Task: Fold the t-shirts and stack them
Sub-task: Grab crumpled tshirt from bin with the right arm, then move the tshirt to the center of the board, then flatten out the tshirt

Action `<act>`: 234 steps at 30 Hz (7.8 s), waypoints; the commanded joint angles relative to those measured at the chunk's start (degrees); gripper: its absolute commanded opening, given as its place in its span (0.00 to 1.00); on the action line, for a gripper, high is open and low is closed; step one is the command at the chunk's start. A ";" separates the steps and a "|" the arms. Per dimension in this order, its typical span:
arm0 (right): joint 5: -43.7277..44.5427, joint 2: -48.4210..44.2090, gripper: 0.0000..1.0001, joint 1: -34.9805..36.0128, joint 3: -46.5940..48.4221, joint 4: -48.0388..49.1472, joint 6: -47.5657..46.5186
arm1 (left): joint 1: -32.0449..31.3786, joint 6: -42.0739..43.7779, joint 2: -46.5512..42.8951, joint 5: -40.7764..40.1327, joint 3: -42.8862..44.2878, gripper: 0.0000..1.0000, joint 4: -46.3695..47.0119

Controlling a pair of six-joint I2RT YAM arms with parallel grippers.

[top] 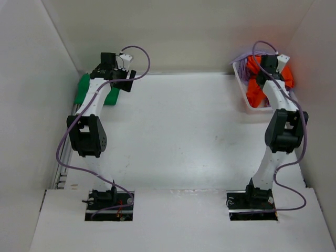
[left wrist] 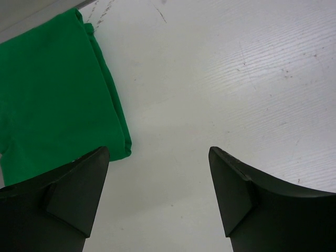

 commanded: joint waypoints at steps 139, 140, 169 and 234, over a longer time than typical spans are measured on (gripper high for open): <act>-43.86 -14.08 0.24 60.08 7.64 -11.98 3.56 | 12.25 -4.56 -32.91 8.63 -29.17 0.83 3.09; -45.10 -11.61 0.37 61.93 9.58 -13.48 2.68 | 13.21 -4.12 -33.08 8.36 -29.34 0.83 3.09; -28.94 -31.46 0.52 47.97 -53.85 15.15 27.98 | 2.59 2.39 -13.06 0.45 -35.94 0.79 10.83; -35.53 -19.17 0.00 24.25 29.24 -18.76 6.36 | 0.39 5.21 -12.55 -13.60 24.30 0.02 -11.32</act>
